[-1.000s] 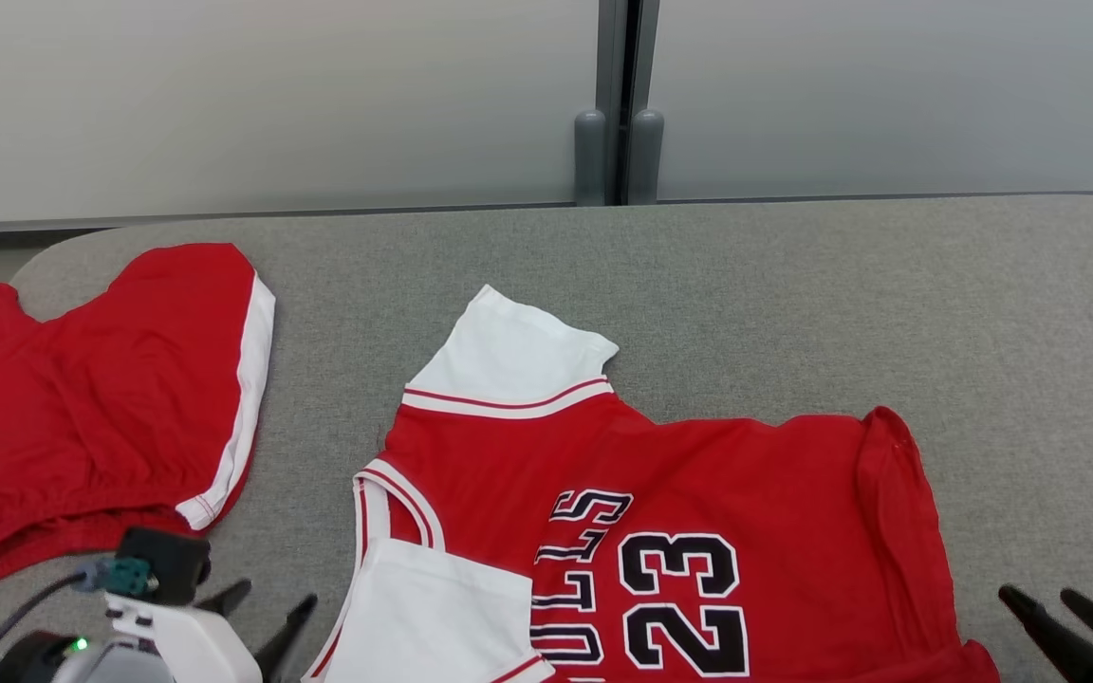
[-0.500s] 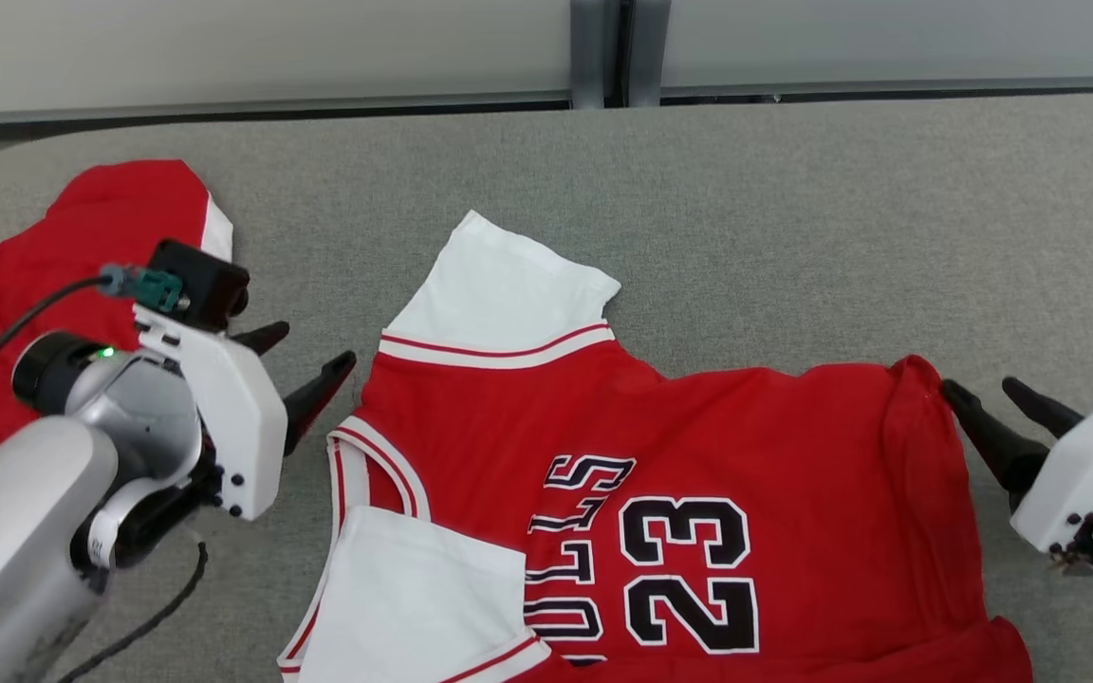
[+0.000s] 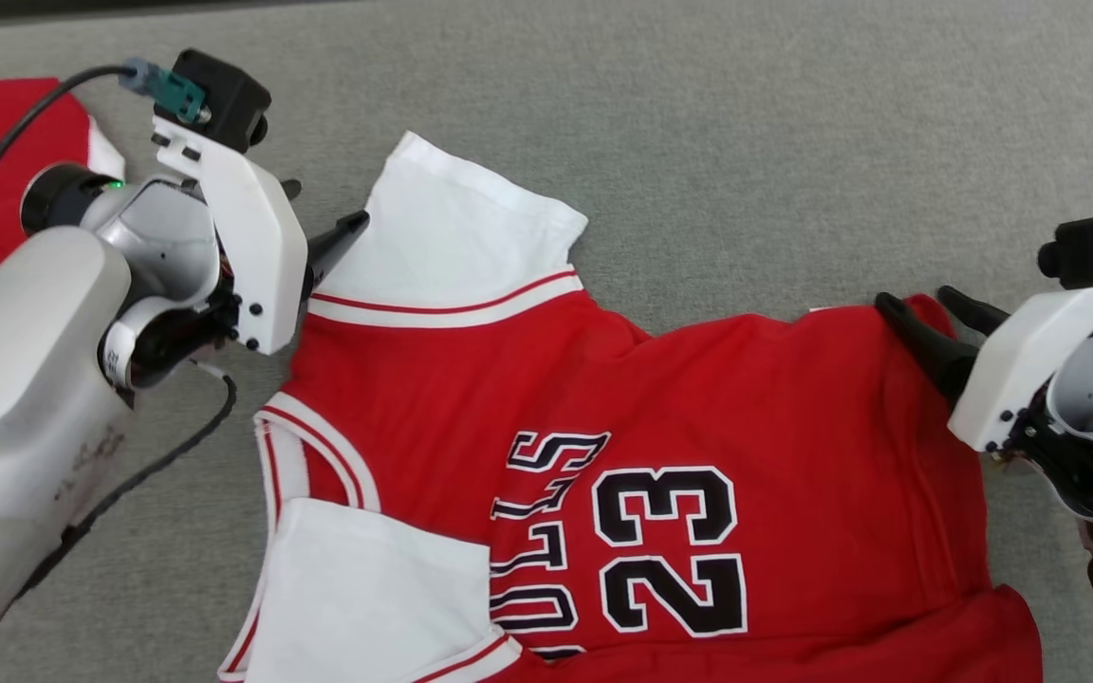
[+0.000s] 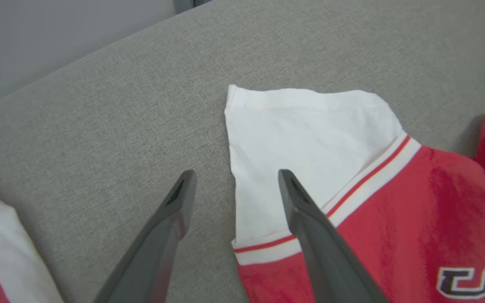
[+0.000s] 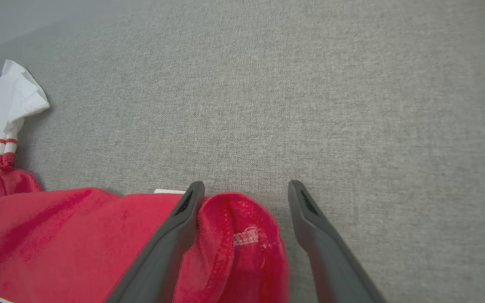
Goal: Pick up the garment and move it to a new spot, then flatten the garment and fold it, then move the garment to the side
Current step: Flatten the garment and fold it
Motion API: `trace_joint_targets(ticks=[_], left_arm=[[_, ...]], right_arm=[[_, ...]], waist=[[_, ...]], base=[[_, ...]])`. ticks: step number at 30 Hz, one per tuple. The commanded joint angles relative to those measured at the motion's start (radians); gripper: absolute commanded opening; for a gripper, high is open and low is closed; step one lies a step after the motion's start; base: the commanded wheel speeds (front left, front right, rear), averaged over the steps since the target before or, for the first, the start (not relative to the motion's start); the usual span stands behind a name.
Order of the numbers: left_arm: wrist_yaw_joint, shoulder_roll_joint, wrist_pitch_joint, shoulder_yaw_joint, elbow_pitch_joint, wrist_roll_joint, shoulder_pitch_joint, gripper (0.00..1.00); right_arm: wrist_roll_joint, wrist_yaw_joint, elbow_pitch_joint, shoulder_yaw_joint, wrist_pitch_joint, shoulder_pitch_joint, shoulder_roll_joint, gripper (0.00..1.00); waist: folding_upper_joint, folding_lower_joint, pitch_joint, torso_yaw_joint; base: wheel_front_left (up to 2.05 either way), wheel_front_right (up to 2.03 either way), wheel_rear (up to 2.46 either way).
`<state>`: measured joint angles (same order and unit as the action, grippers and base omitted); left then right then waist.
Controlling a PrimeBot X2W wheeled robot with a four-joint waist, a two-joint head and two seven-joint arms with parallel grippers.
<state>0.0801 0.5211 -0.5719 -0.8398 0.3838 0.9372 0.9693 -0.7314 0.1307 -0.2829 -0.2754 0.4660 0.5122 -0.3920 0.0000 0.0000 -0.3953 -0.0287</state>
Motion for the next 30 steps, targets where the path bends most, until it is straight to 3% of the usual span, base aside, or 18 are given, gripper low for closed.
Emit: trace_joint_targets(ticks=[1, 13, 16, 19, 24, 25, 26, 27, 28, 29, 30], left_arm=[[0.012, -0.003, 0.001, -0.003, 0.028, -0.01, 0.039, 1.0], [0.043, -0.049, 0.029, -0.038, 0.258, -0.024, 0.151, 1.0], [0.049, -0.055, 0.029, -0.051, 0.29, -0.02, 0.168, 1.0], [0.049, -0.059, 0.032, -0.058, 0.308, -0.011, 0.173, 1.0], [0.05, -0.061, 0.022, -0.084, 0.34, 0.012, 0.178, 1.0], [0.05, -0.059, 0.02, -0.09, 0.341, 0.019, 0.178, 1.0], [0.051, -0.056, 0.02, -0.096, 0.341, 0.024, 0.18, 1.0], [0.051, -0.054, 0.02, -0.102, 0.339, 0.032, 0.182, 0.76], [0.051, -0.051, 0.026, -0.107, 0.336, 0.032, 0.184, 0.42], [0.051, -0.049, 0.031, -0.112, 0.333, 0.034, 0.187, 0.0], [0.05, -0.045, 0.034, -0.118, 0.332, 0.037, 0.187, 0.0]], right_arm=[[-0.015, 0.0, -0.01, -0.022, -0.002, 0.026, -0.002, 1.0], [-0.096, 0.0, -0.074, -0.213, -0.071, 0.125, 0.022, 1.0], [-0.113, 0.0, -0.079, -0.248, -0.093, 0.147, 0.018, 0.8], [-0.12, 0.0, -0.078, -0.271, -0.11, 0.159, 0.015, 0.8], [-0.143, 0.0, -0.059, -0.324, -0.145, 0.18, 0.008, 0.37], [-0.149, 0.0, -0.053, -0.335, -0.153, 0.183, 0.004, 0.25], [-0.152, 0.0, -0.046, -0.342, -0.158, 0.186, -0.001, 0.02], [-0.158, 0.0, -0.041, -0.348, -0.167, 0.189, -0.006, 0.0], [-0.161, 0.0, -0.039, -0.355, -0.173, 0.19, -0.011, 0.0], [-0.163, 0.0, -0.036, -0.36, -0.181, 0.192, -0.015, 0.0], [-0.167, 0.0, -0.036, -0.363, -0.191, 0.194, -0.016, 0.0]], waist=[[0.0, 0.0, -0.038, -0.033], [0.0, 0.0, -0.094, -0.125], [0.0, 0.0, -0.101, -0.136], [0.0, 0.0, -0.104, -0.145], [0.0, 0.0, -0.105, -0.162], [0.0, 0.0, -0.105, -0.165], [0.0, 0.0, -0.103, -0.167], [0.0, 0.0, -0.101, -0.169], [0.0, 0.0, -0.098, -0.17], [0.0, 0.0, -0.095, -0.171], [0.0, 0.0, -0.092, -0.171]], base=[[0.0, 0.0, 0.0], [0.0, 0.0, 0.0], [0.0, 0.0, 0.0], [0.0, 0.0, 0.0], [0.0, 0.0, 0.0], [0.0, 0.0, 0.0], [0.0, 0.0, 0.0], [0.0, 0.0, 0.0], [0.0, 0.0, 0.0], [0.0, 0.0, 0.0], [0.0, 0.0, 0.0]])
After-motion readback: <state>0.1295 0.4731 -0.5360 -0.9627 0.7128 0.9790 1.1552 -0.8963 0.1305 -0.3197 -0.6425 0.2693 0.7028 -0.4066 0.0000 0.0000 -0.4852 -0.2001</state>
